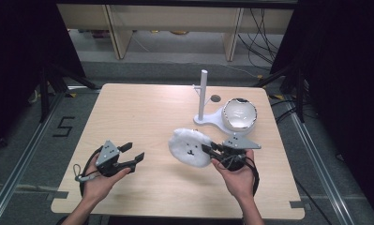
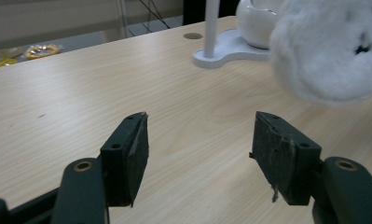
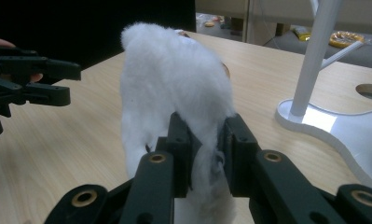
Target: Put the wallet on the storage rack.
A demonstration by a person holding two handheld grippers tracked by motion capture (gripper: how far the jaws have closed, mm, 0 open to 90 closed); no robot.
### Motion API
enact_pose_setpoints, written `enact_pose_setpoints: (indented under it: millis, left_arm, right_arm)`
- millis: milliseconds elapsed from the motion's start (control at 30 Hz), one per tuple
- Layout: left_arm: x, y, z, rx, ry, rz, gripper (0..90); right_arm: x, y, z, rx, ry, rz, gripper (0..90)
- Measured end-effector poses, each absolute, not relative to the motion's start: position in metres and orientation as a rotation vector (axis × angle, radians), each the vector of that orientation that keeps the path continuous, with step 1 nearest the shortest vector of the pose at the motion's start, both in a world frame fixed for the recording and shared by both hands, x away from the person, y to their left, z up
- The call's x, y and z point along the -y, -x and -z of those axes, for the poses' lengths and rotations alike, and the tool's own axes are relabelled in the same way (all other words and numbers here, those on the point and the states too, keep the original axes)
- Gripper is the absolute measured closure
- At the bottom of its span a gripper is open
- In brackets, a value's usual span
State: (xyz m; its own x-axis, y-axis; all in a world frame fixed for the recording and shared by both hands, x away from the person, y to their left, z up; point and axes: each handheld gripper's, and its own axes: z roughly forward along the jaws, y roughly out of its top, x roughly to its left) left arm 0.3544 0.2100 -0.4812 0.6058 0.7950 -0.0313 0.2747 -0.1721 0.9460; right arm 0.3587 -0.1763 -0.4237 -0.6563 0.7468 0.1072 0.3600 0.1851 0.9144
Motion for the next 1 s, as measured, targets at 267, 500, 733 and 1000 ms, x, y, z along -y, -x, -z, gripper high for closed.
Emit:
enact_pose_setpoints:
  millis: [267, 500, 733, 1000]
  left_arm:
    - [-0.229, -0.35, 0.504, -0.918, -1.679, -0.659, 36.1]
    - [-0.232, -0.348, 0.515, -0.931, -1.663, -0.681, 36.3]
    - [-0.233, -0.347, 0.519, -0.933, -1.658, -0.686, 36.5]
    - [-0.233, -0.346, 0.523, -0.934, -1.658, -0.683, 36.7]
  right_arm:
    - [0.179, -0.357, 0.423, -2.085, -1.055, -1.48, 76.0]
    - [0.186, -0.356, 0.421, -2.062, -1.072, -1.473, 75.9]
    - [0.195, -0.355, 0.418, -2.023, -1.095, -1.475, 75.9]
    - [0.207, -0.356, 0.414, -1.984, -1.101, -1.478, 75.8]
